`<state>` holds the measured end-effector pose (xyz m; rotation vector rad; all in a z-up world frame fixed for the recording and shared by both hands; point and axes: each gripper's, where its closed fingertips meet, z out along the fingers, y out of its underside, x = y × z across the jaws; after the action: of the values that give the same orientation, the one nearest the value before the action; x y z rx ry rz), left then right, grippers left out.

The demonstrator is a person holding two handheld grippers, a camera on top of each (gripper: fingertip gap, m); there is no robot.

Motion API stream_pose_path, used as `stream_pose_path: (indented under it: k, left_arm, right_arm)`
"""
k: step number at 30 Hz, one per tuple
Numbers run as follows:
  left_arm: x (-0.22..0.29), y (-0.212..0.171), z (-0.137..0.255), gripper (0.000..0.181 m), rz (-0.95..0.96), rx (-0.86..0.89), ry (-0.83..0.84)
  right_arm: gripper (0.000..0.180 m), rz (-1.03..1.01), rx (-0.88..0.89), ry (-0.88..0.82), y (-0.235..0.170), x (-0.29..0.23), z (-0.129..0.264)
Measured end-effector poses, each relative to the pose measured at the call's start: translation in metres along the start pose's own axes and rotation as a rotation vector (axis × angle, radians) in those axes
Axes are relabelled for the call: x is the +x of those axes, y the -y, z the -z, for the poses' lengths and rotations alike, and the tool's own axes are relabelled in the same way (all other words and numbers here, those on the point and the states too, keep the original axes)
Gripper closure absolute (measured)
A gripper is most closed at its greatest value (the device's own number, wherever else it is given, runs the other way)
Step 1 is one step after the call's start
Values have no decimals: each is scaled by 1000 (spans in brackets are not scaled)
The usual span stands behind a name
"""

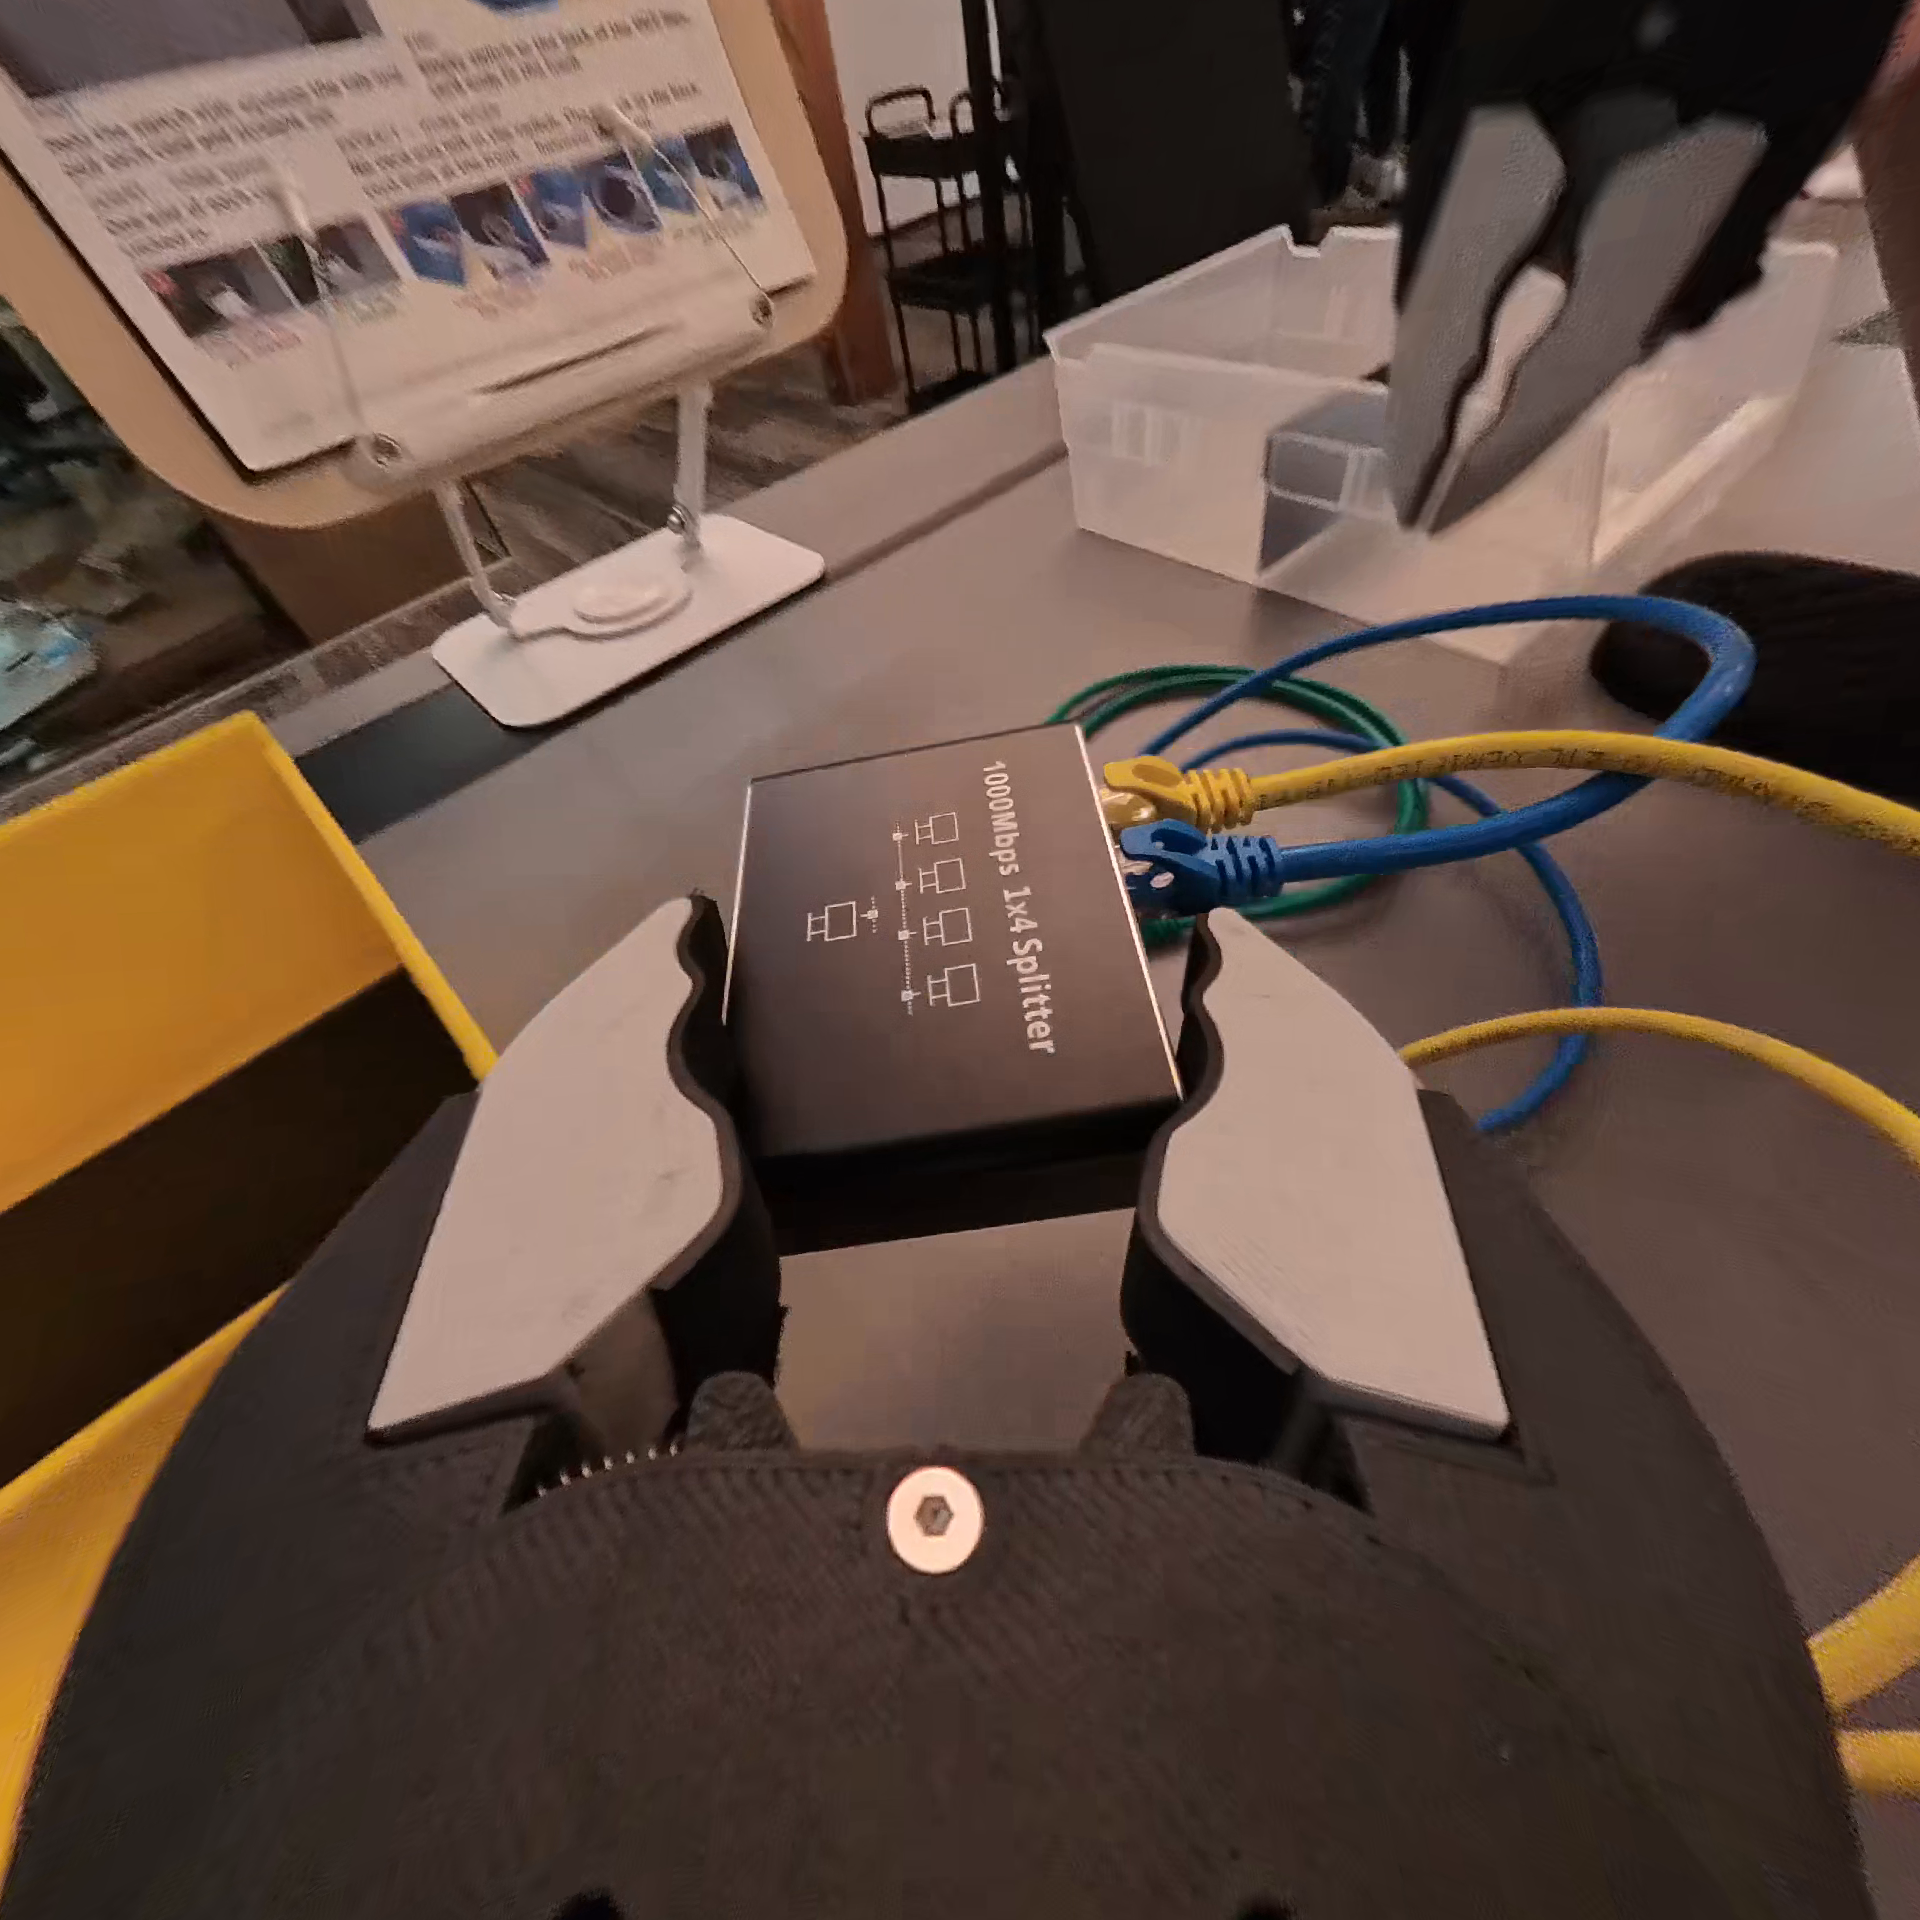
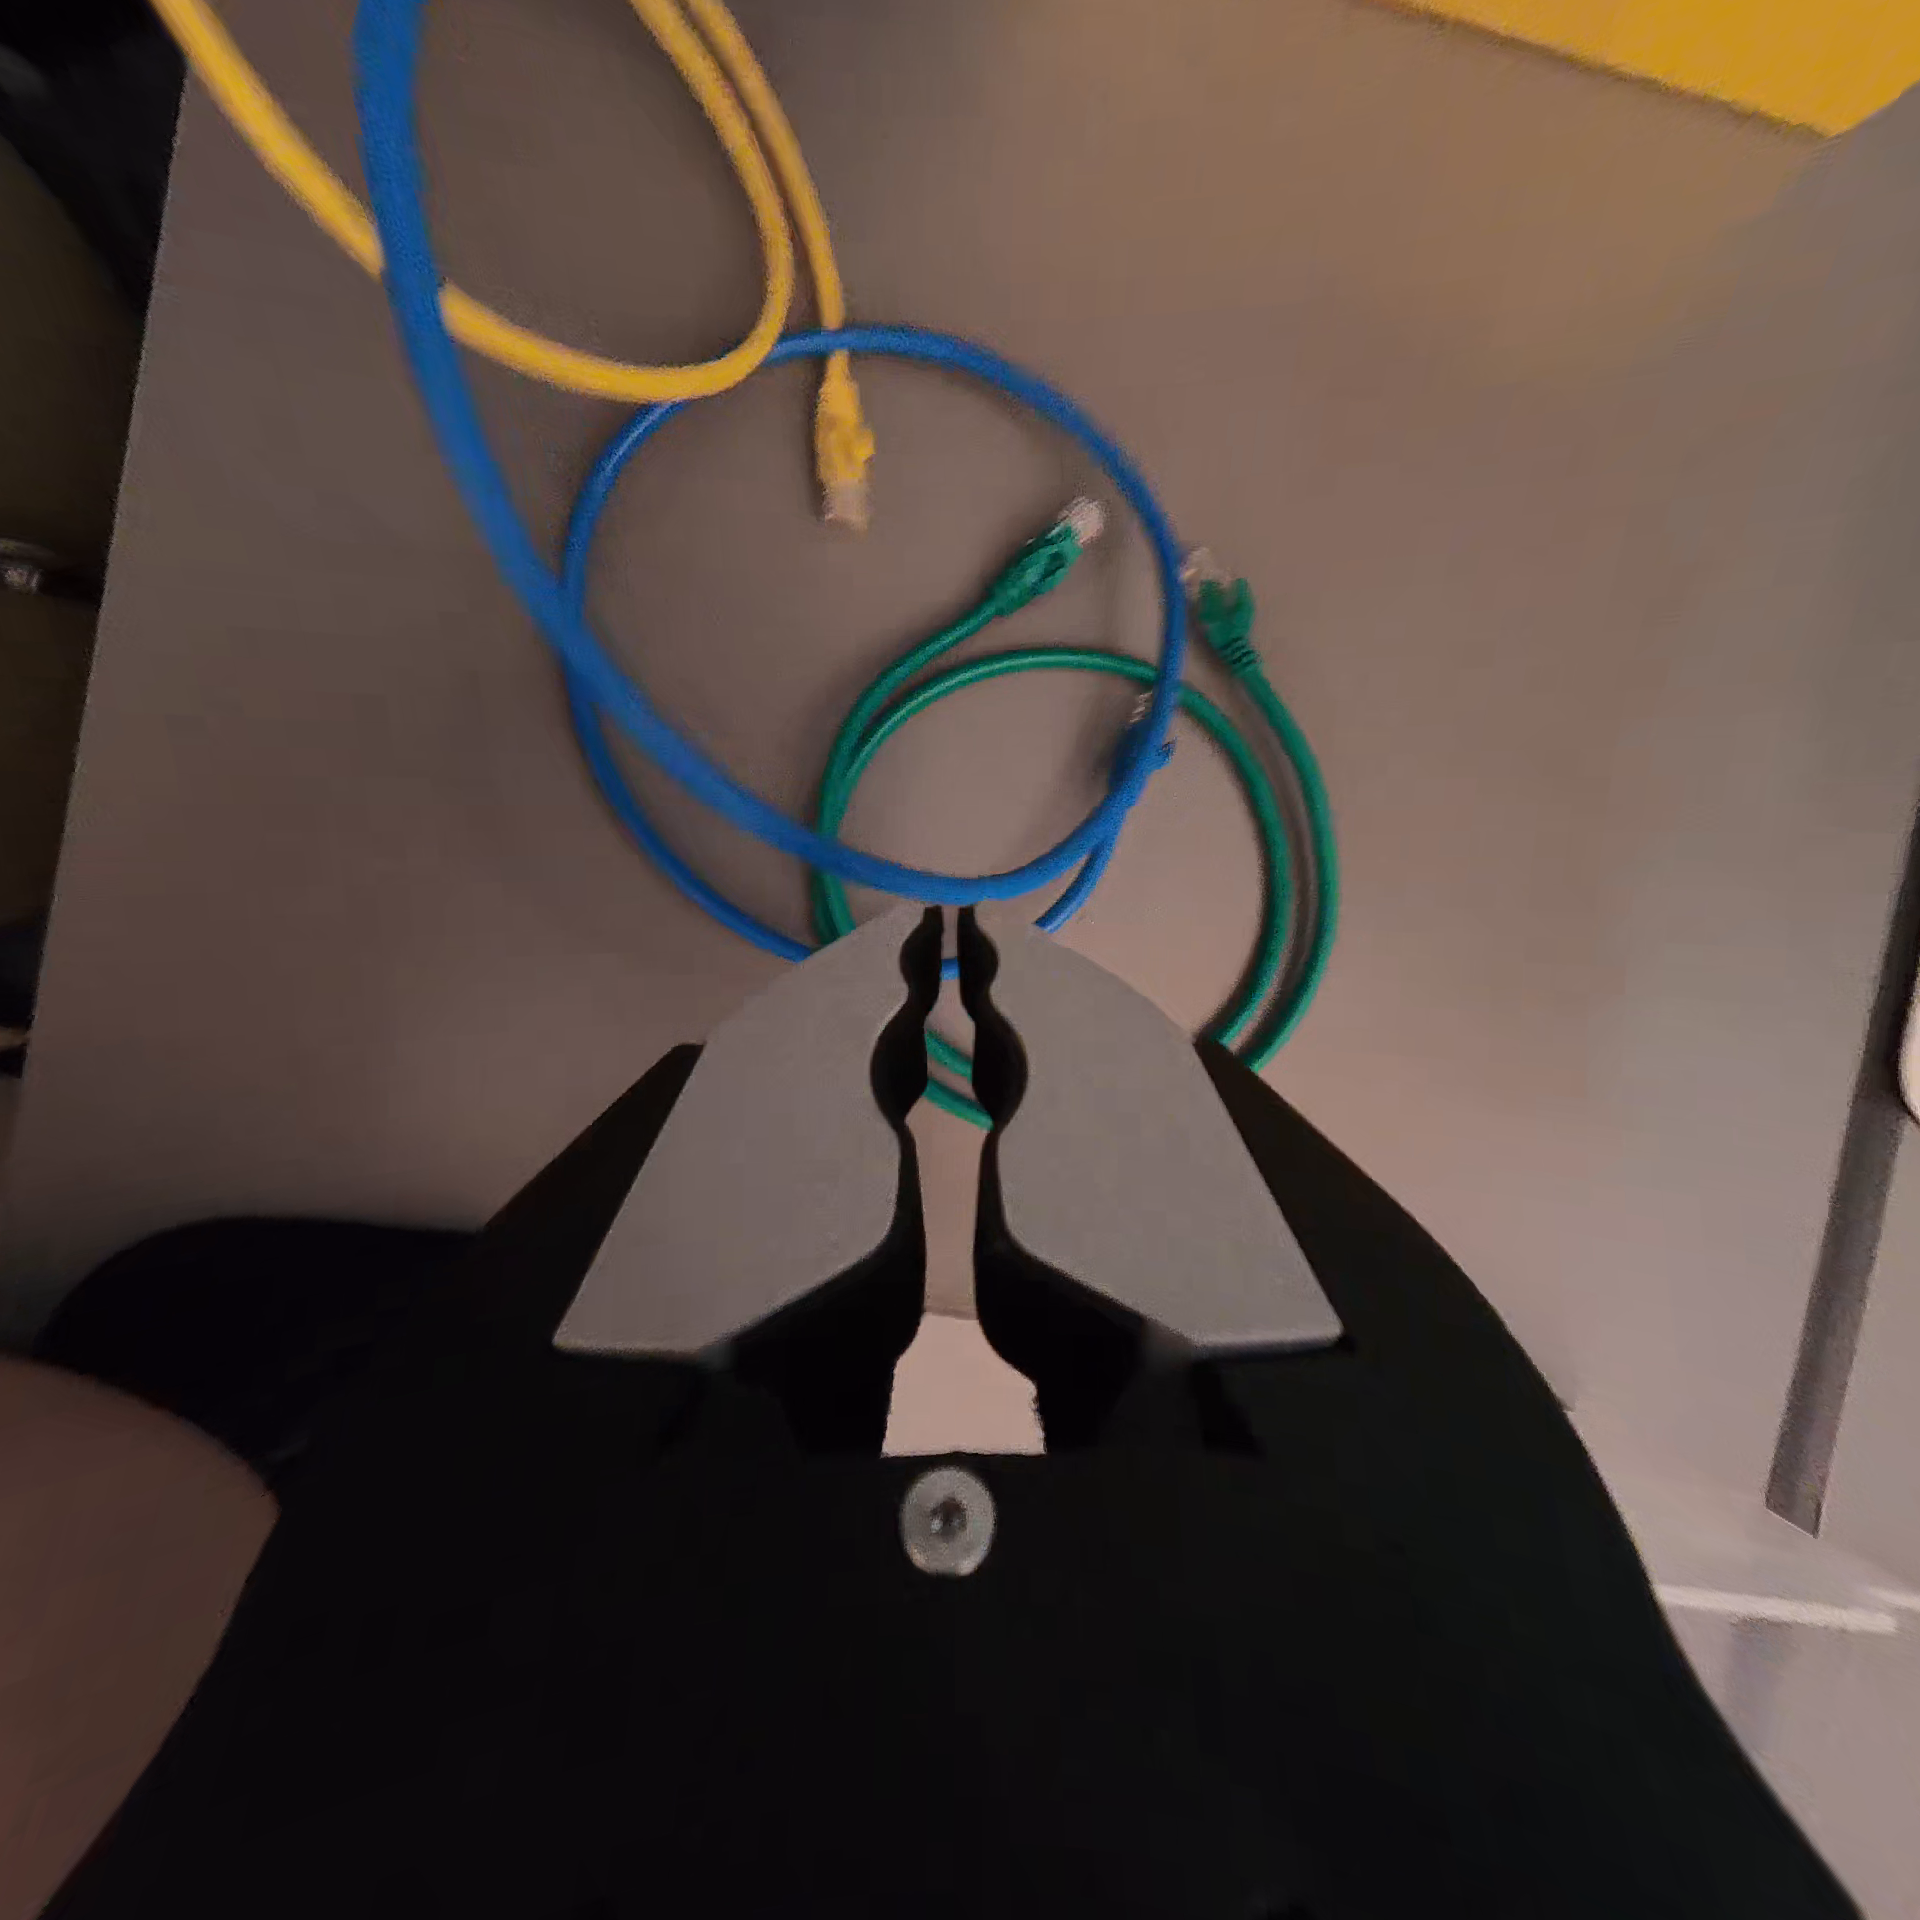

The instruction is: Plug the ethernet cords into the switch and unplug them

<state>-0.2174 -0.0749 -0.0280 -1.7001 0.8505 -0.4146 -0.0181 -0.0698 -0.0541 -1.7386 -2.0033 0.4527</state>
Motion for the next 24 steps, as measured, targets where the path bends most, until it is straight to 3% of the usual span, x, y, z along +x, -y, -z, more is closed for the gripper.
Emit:
stream_pose_path:
  k: [4, 10, 14, 18, 20, 22, 24]
  left_arm:
    - [21, -14, -2, 97, -65, -27, -66]
    - [51, -49, -24, 97, -122, -133, -137]
    - [60, -63, -34, 97, -98, -167, -167]
    - [66, -63, -39, 97, -109, -179, -188]
    - [65, -63, -42, 97, -101, -185, -189]
    - [63, -64, -45, 97, -96, -192, -175]
    - [58, -65, -48, 97, -81, -197, -150]
  right_arm:
    - [168, -71, 117, -208, 20, 47, -6]
    - [152, -175, -14, -300, 22, 80, -90]
    - [142, -158, -52, -344, 10, 94, -121]
    - [143, -193, 25, -215, 17, 90, -138]
    - [156, -233, 69, -109, 21, 84, -143]
    - [157, -292, 92, -46, 21, 84, -144]
    - [160, -269, 41, -83, 13, 89, -139]
